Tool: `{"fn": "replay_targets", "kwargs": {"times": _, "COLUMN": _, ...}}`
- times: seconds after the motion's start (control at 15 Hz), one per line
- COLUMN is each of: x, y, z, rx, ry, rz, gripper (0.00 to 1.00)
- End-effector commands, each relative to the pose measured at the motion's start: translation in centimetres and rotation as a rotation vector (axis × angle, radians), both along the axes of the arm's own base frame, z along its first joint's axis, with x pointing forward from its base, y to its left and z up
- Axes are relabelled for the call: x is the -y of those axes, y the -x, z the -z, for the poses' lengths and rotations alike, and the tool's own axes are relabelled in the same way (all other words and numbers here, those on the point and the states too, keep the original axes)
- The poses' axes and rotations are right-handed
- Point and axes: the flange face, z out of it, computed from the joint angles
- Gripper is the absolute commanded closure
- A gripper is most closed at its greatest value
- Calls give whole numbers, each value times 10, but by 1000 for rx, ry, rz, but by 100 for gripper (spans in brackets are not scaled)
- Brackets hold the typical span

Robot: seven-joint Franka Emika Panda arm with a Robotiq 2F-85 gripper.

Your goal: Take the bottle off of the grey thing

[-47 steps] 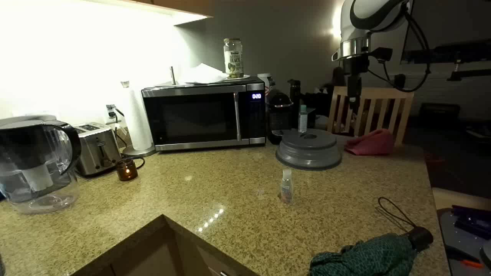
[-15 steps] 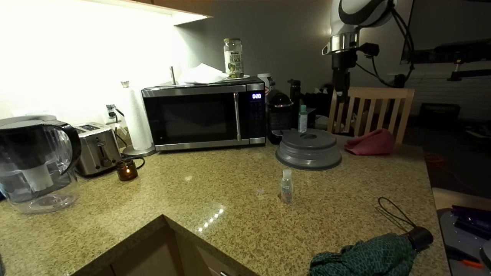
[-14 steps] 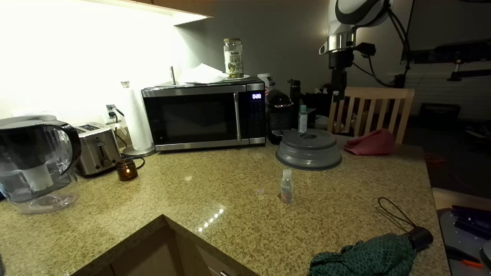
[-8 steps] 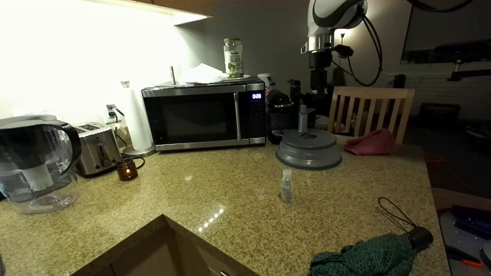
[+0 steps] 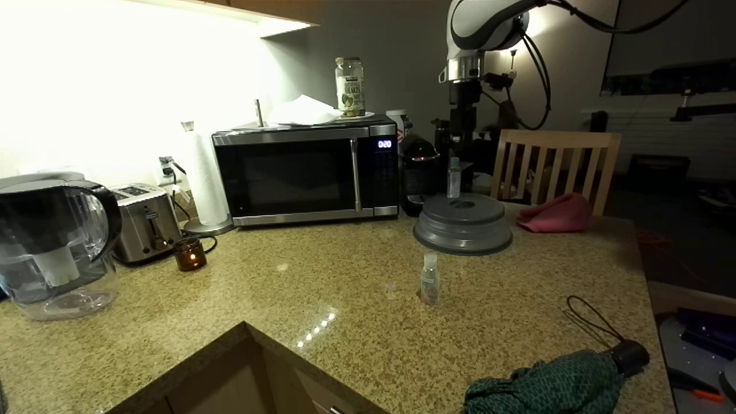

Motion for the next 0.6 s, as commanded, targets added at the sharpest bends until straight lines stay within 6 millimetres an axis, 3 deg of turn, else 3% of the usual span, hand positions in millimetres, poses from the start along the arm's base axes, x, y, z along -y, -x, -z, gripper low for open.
{"fn": "replay_targets", "kwargs": {"times": 0.0, "x": 10, "y": -11, "z": 4, "rx": -28, "ry": 17, "rz": 39, "gripper": 0}}
{"fn": "replay_targets", "kwargs": {"times": 0.53, "x": 20, "y": -28, "z": 18, "rx": -48, "ry": -14, "rz": 35, "gripper": 0}}
